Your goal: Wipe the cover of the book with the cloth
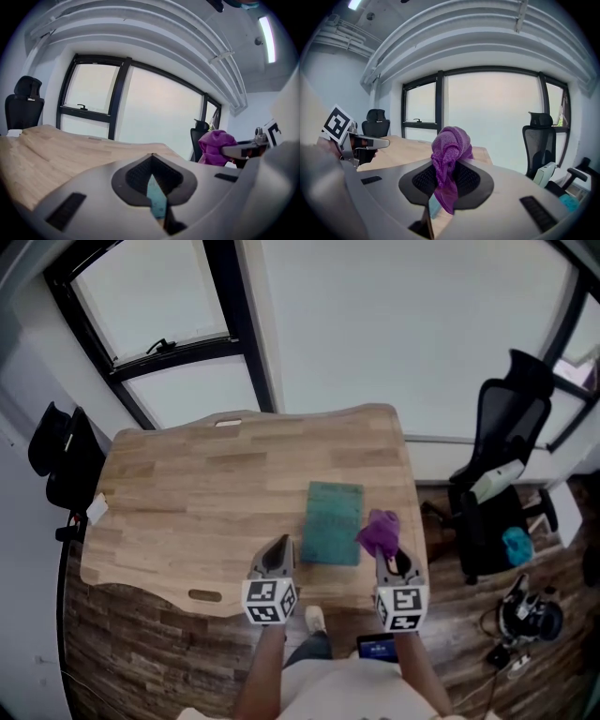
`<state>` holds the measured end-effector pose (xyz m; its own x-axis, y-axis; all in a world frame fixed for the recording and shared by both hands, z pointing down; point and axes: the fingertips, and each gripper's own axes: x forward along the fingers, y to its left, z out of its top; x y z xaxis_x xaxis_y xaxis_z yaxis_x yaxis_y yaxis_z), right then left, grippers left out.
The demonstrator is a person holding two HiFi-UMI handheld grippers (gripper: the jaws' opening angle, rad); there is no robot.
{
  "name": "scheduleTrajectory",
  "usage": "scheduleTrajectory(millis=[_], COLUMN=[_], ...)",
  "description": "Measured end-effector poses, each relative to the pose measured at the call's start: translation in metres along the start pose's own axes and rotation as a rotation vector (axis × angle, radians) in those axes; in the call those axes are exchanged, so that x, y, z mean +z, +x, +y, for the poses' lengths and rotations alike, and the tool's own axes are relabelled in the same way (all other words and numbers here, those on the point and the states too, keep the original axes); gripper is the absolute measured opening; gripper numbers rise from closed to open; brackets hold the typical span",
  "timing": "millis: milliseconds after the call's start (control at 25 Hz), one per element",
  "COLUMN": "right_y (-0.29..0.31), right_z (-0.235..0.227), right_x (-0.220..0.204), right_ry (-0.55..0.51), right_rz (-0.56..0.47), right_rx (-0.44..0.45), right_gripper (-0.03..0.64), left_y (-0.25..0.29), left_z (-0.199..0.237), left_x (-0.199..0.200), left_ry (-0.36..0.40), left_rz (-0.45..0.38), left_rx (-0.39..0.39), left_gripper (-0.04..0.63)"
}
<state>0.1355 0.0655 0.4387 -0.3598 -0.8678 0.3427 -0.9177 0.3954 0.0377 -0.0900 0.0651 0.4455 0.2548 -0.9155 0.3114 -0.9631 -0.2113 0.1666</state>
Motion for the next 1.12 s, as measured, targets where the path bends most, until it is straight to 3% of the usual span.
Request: scheduleTrajectory(millis=[520, 1120], right_y=[0.054, 0.064], right_z=[-0.002, -0.027], right_x=[-0.004, -0.013], right_ry=[0.034, 0.114], right_rz=[0.065, 0.061], right_rx=[-0.098, -0.161], right_gripper=[0.064, 0.064], left_y=[0.073, 0.108], left_z=[0.037, 0.021], left_x=[0.011, 0.011], left_ry=[-0.005, 0.029], left_rz=[0.047, 0.095], left_rx=[-0.096, -0.174], left_gripper=[0.0, 0.0])
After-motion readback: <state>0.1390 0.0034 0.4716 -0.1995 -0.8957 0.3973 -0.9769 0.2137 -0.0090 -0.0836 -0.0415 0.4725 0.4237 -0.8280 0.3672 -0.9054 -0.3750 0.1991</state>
